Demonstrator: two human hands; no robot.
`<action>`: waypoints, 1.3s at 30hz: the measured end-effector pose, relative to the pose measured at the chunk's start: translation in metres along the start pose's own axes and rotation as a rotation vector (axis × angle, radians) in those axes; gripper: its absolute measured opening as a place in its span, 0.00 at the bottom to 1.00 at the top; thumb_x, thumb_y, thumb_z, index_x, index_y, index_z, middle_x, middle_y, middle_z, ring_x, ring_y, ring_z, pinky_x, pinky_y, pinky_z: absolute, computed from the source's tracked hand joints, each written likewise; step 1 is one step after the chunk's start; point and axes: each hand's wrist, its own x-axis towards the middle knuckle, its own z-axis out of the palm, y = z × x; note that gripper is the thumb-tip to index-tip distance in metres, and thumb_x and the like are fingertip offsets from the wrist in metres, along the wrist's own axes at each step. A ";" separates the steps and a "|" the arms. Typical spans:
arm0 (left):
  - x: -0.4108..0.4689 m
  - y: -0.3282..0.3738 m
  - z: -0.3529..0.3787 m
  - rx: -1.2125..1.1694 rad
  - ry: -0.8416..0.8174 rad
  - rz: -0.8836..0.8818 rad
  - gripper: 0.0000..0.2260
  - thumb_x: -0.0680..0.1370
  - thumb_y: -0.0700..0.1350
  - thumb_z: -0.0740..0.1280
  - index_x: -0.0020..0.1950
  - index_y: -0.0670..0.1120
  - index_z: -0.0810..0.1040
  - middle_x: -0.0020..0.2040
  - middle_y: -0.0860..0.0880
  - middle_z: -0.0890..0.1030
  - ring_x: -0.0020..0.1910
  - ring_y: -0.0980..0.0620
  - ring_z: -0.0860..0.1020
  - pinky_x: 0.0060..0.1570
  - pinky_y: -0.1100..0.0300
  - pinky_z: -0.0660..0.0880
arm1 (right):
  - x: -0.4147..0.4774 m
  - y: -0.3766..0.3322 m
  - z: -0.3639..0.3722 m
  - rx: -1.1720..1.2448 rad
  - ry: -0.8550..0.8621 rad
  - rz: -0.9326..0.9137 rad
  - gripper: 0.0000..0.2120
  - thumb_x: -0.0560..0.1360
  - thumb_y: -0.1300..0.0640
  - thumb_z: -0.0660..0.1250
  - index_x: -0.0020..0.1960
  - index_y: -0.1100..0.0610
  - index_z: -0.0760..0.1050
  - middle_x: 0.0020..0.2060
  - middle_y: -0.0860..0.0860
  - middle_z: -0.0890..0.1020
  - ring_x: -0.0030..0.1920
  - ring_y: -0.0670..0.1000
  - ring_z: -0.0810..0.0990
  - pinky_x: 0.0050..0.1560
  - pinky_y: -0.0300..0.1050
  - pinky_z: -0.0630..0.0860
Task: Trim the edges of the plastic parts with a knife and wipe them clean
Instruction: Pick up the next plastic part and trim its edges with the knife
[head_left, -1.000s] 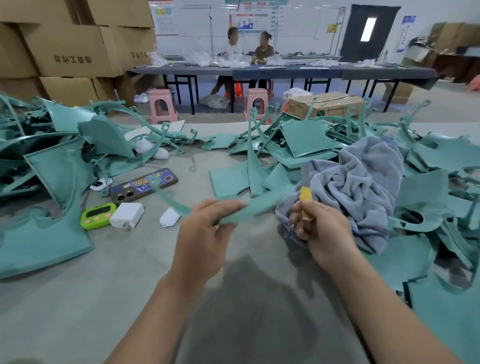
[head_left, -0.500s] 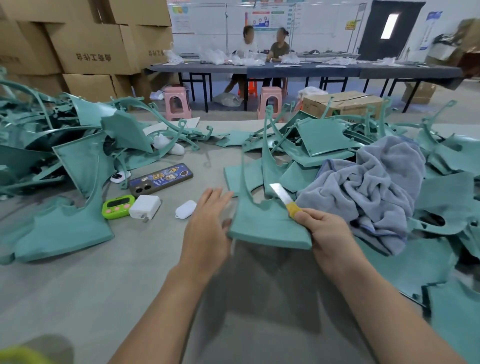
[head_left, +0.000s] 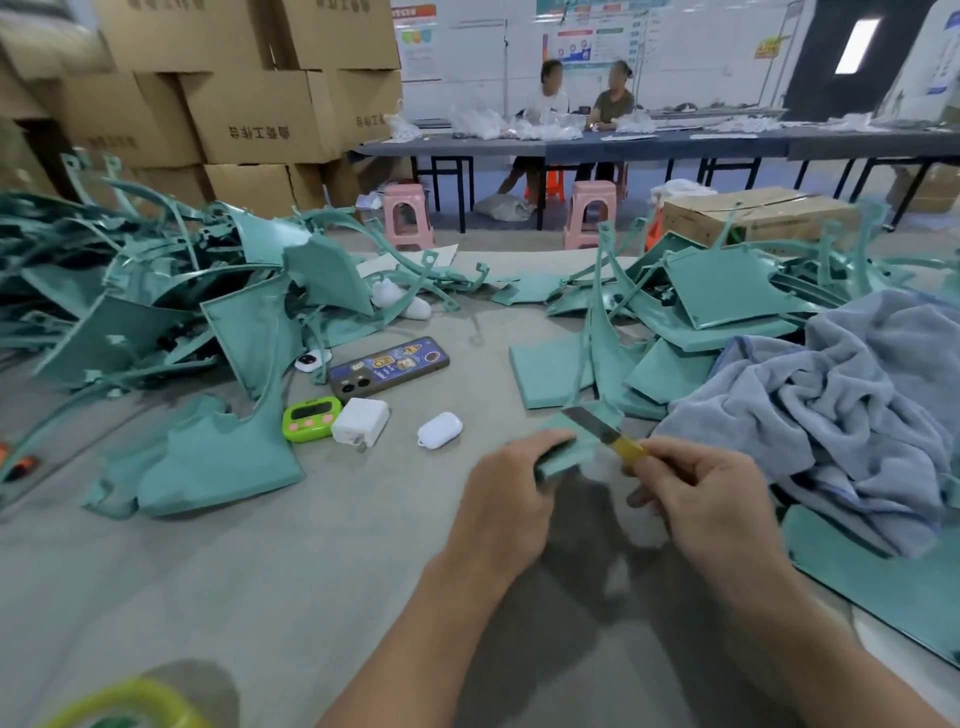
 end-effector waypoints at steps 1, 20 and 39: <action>0.002 -0.003 -0.003 -0.078 0.071 -0.028 0.15 0.78 0.42 0.68 0.63 0.55 0.82 0.59 0.62 0.83 0.59 0.62 0.79 0.61 0.66 0.73 | -0.002 -0.002 -0.004 -0.141 0.078 -0.043 0.11 0.78 0.54 0.72 0.49 0.36 0.83 0.32 0.44 0.85 0.31 0.48 0.82 0.35 0.51 0.81; 0.018 -0.027 0.001 -0.344 0.099 -0.159 0.15 0.79 0.49 0.70 0.35 0.65 0.78 0.26 0.62 0.72 0.28 0.63 0.68 0.32 0.72 0.65 | -0.021 -0.029 0.040 -0.289 0.073 -0.308 0.07 0.80 0.52 0.68 0.43 0.45 0.76 0.31 0.40 0.79 0.33 0.46 0.76 0.33 0.40 0.67; 0.028 -0.040 -0.002 -0.250 0.083 -0.224 0.18 0.77 0.58 0.69 0.40 0.43 0.82 0.28 0.53 0.72 0.29 0.57 0.65 0.32 0.57 0.68 | -0.019 -0.028 0.036 -0.430 0.127 -0.309 0.09 0.82 0.51 0.63 0.44 0.51 0.74 0.24 0.44 0.69 0.29 0.51 0.68 0.33 0.47 0.61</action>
